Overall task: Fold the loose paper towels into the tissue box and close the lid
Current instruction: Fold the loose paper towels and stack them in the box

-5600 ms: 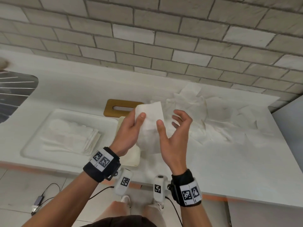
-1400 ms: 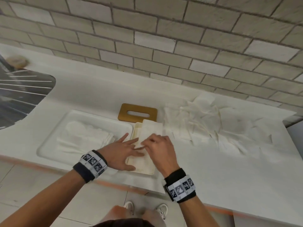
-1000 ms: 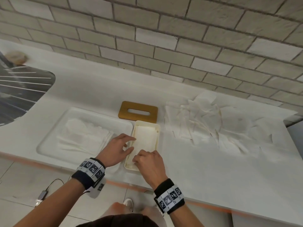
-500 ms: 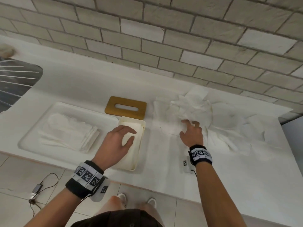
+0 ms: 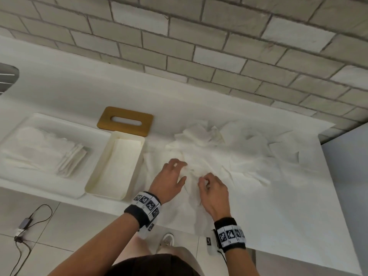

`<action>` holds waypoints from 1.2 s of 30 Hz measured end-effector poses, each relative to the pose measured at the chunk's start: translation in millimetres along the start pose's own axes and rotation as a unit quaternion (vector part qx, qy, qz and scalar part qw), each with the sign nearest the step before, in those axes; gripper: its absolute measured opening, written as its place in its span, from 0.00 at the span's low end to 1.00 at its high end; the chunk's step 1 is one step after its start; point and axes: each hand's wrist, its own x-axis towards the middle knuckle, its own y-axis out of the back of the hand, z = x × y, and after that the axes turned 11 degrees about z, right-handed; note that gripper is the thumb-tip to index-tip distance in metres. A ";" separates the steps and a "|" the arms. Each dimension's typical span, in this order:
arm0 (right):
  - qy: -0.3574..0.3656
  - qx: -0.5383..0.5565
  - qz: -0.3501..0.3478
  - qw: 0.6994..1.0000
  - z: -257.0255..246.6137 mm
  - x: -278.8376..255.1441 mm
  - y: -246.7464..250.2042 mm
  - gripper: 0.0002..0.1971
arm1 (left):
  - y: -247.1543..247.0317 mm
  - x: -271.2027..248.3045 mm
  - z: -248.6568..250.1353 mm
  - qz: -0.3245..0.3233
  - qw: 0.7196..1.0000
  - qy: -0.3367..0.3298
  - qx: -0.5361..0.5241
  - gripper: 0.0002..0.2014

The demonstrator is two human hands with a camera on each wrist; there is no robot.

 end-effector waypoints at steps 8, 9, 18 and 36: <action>-0.149 0.117 0.183 0.965 2.4 25.4 51.3 0.32 | -11.1 44.4 23.0 0.047 0.994 -0.015 0.098 0.42; -0.136 0.119 0.200 0.963 3.6 28.7 58.2 0.33 | -9.4 49.5 26.8 0.060 0.991 -0.015 0.122 0.46; -0.163 0.148 0.127 0.967 24.8 42.0 94.3 0.19 | -8.8 99.9 46.8 0.033 0.980 -0.141 0.139 0.47; -0.106 0.135 0.107 0.979 5.0 50.4 104.4 0.13 | 127.7 142.1 94.3 0.137 0.976 -0.169 -0.005 0.12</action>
